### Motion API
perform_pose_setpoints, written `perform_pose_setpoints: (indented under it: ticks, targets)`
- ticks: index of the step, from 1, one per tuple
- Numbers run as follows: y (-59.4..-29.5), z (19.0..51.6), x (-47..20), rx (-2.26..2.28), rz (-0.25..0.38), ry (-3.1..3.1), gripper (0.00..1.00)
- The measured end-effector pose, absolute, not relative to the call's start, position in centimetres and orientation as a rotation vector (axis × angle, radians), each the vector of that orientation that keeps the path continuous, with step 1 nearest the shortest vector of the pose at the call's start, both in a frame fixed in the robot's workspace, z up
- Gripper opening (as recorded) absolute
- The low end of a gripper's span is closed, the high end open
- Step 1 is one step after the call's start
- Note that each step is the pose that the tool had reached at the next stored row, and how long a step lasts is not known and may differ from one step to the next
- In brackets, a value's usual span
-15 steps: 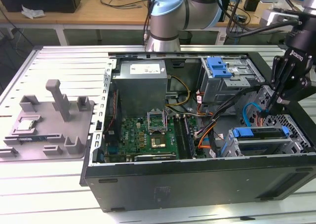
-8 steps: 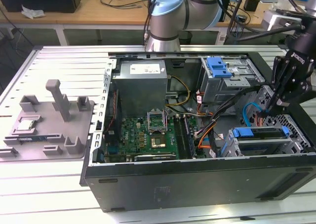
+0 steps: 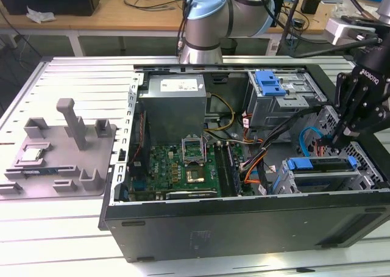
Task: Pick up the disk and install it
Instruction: 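Insert the first disk wire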
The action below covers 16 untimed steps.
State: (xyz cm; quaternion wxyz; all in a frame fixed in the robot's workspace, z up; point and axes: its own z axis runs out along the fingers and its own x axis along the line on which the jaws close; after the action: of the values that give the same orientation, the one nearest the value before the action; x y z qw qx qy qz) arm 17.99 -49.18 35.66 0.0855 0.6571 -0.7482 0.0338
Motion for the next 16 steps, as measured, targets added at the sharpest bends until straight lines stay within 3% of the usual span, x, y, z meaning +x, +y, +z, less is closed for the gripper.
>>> perform_pose_setpoints:
  ticks: [11,16]
  targets:
    - [-50.5,35.7,16.7,2.044,0.111,-2.238,0.16]
    - [-51.3,35.6,16.6,2.097,0.082,-2.234,0.16]
